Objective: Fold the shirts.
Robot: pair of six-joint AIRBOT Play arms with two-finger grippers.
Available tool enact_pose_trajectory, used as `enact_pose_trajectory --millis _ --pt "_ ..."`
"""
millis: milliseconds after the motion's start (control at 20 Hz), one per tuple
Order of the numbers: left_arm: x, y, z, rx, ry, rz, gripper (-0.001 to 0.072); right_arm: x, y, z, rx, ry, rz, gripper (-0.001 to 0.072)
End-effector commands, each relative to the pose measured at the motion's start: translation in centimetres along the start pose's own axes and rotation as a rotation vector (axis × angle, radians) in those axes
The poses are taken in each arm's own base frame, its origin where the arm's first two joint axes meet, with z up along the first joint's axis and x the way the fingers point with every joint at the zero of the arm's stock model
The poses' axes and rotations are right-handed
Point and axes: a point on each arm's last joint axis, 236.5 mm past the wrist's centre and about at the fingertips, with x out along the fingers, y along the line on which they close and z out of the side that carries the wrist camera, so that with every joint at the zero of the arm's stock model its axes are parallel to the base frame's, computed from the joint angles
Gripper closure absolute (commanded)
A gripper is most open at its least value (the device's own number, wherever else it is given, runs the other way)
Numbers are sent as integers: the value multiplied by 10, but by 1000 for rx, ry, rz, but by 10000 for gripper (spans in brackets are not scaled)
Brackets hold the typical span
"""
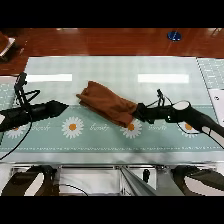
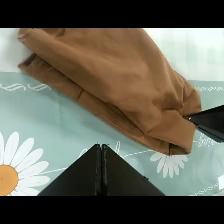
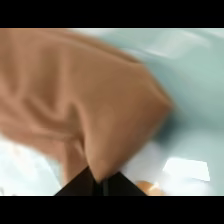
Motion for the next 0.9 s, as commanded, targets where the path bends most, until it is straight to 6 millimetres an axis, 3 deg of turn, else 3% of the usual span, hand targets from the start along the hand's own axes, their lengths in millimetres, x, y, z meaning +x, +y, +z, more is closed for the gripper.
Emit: enact_pose_trajectory --millis 0,100,250,450,550,650,850 --pt "3 1 -1 -11 10 -2 683 -12 60 9 -189 35 122 692" --pt "3 1 -1 -11 10 -2 683 -34 113 27 -299 -13 195 692" --pt "3 1 -1 -11 10 -2 683 -83 195 54 -469 -137 267 692" --pt "3 1 -1 -11 11 -2 683 -144 271 69 -651 -264 273 692" --pt "3 1 -1 -11 11 -2 683 -173 291 79 -711 -342 226 692" --pt "3 1 -2 -11 15 -3 682 -205 298 92 -729 -415 180 692" --pt "3 0 -4 -10 21 -5 682 -282 267 130 -634 -575 57 692"
